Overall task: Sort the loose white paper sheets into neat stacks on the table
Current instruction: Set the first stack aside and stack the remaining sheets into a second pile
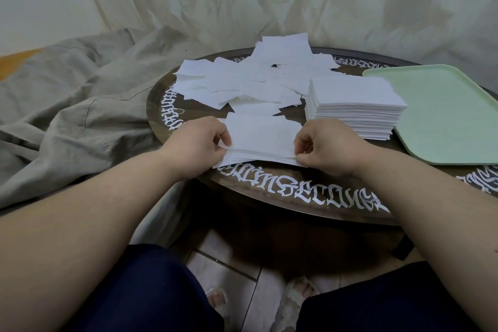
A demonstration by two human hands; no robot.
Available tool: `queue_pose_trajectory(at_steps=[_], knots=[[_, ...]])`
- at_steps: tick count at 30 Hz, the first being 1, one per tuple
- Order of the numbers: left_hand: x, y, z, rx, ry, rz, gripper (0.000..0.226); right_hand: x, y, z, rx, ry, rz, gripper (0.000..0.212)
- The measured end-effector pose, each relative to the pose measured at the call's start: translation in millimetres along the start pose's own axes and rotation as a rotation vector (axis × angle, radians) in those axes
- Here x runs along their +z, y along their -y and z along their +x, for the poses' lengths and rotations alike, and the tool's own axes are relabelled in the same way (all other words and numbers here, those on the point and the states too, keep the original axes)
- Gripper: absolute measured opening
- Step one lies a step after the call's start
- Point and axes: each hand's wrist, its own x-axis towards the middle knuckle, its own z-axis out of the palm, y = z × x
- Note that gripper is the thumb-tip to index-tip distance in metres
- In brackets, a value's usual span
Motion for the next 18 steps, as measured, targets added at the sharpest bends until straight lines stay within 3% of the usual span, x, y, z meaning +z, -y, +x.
queue_pose_trajectory(at_steps=[18], knots=[[-2.3, -2.0, 0.1, -0.001, -0.002, -0.001, 0.014, 5.0, 1.6, 2.0, -0.014, 0.021, -0.024, 0.006]])
